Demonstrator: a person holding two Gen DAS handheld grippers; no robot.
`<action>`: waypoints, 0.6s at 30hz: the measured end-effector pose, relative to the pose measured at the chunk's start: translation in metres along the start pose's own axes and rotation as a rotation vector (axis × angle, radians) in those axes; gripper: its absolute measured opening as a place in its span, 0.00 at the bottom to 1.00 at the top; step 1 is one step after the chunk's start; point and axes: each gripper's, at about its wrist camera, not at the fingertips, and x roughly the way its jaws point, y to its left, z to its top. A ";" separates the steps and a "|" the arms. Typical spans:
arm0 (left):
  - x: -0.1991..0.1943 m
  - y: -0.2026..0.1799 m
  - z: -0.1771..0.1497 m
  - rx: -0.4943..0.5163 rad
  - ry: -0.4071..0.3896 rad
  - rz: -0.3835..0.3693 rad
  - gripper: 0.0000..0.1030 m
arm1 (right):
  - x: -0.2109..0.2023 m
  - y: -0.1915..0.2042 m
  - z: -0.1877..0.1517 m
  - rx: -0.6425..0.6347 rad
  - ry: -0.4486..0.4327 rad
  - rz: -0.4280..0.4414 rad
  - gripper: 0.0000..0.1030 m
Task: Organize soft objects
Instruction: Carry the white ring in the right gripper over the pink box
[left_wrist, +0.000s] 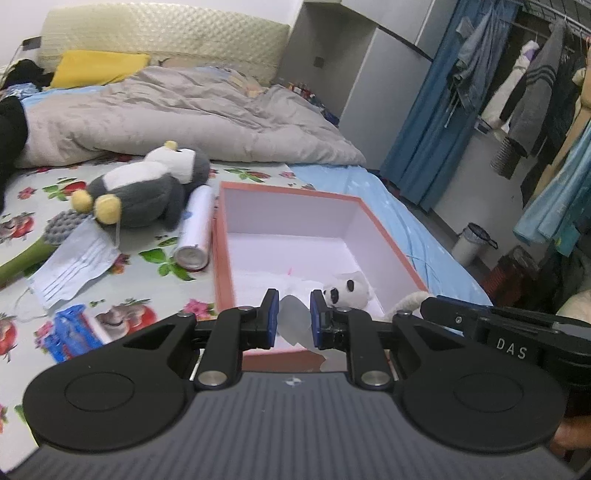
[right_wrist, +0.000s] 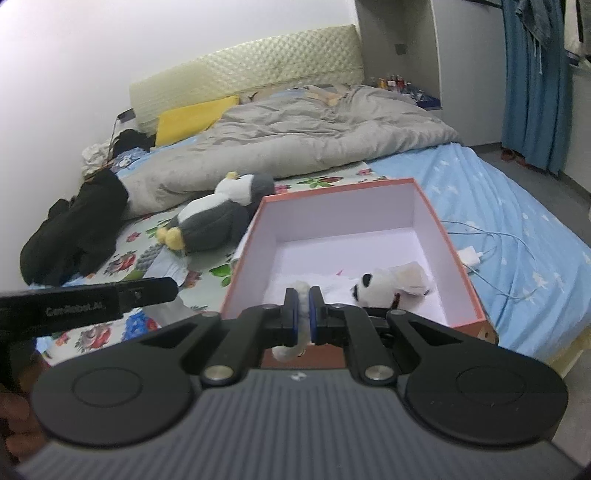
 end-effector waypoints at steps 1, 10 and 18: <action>0.008 -0.003 0.003 0.005 0.008 -0.001 0.20 | 0.002 -0.005 0.002 0.005 0.000 -0.003 0.09; 0.088 -0.018 0.033 0.026 0.086 -0.001 0.21 | 0.050 -0.050 0.025 0.049 0.030 -0.026 0.10; 0.167 -0.020 0.047 0.039 0.184 0.011 0.21 | 0.106 -0.083 0.026 0.095 0.112 -0.032 0.10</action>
